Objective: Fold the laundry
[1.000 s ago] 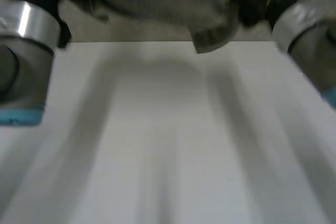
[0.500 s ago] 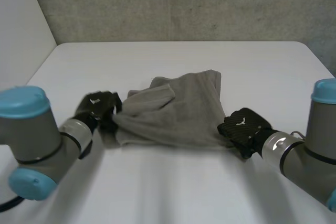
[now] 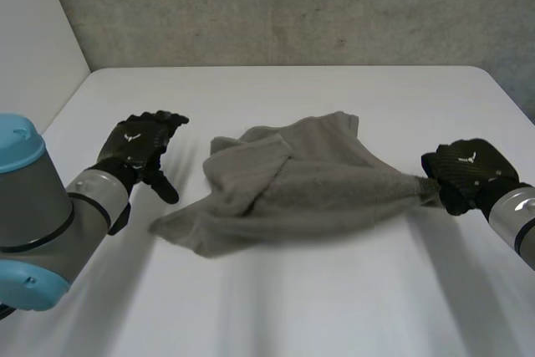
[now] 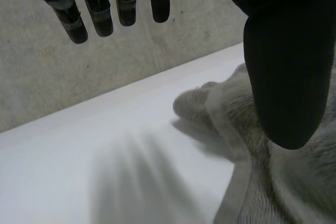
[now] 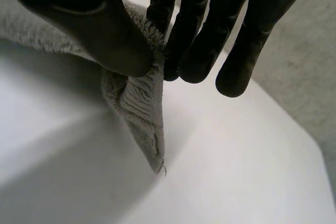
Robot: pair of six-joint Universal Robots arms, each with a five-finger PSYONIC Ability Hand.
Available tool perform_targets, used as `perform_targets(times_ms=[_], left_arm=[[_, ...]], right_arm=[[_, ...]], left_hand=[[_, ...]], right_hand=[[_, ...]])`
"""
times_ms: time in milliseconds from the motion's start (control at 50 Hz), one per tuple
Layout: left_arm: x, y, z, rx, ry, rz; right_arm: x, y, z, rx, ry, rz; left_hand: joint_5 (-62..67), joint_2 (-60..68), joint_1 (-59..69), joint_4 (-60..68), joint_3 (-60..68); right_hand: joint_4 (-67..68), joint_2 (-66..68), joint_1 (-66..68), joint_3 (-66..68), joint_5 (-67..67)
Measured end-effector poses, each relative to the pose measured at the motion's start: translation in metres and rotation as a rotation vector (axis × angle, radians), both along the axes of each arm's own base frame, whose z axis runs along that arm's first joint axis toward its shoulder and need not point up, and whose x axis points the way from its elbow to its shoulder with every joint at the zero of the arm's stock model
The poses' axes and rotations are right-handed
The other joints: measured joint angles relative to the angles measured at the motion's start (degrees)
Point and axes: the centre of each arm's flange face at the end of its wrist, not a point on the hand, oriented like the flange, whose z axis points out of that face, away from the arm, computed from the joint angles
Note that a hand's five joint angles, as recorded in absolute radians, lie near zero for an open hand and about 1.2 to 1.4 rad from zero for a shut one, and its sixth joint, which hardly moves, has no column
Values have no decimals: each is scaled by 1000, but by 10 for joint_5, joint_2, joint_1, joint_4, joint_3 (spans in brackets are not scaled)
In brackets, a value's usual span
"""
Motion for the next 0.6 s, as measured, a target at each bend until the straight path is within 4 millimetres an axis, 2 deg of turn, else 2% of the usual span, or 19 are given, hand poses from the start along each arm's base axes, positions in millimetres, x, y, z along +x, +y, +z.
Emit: perform_targets(times_ms=[100, 240, 360, 480, 600], left_arm=[[7, 13, -4, 42, -17, 6], [13, 39, -7, 132, -45, -12], [13, 57, -17, 258, -74, -52], [12, 58, -30, 315, -87, -63], [9, 51, -44, 314, -86, -66]], right_arm=[[-2, -3, -15, 43, 1, 0], [-5, -9, -19, 22, 2, -9], [-8, -12, -19, 7, 6, -17], [-9, -11, -23, 18, 9, -17], [-7, -9, -28, 36, 11, -12]], left_hand=[[2, 20, 16, 19, 20], [48, 67, 63, 66, 66], [89, 106, 101, 106, 106], [102, 121, 117, 121, 122], [176, 195, 191, 194, 195]], right_hand=[[0, 0, 0, 0, 0], [0, 0, 0, 0, 0], [0, 0, 0, 0, 0], [0, 0, 0, 0, 0], [0, 0, 0, 1, 0]])
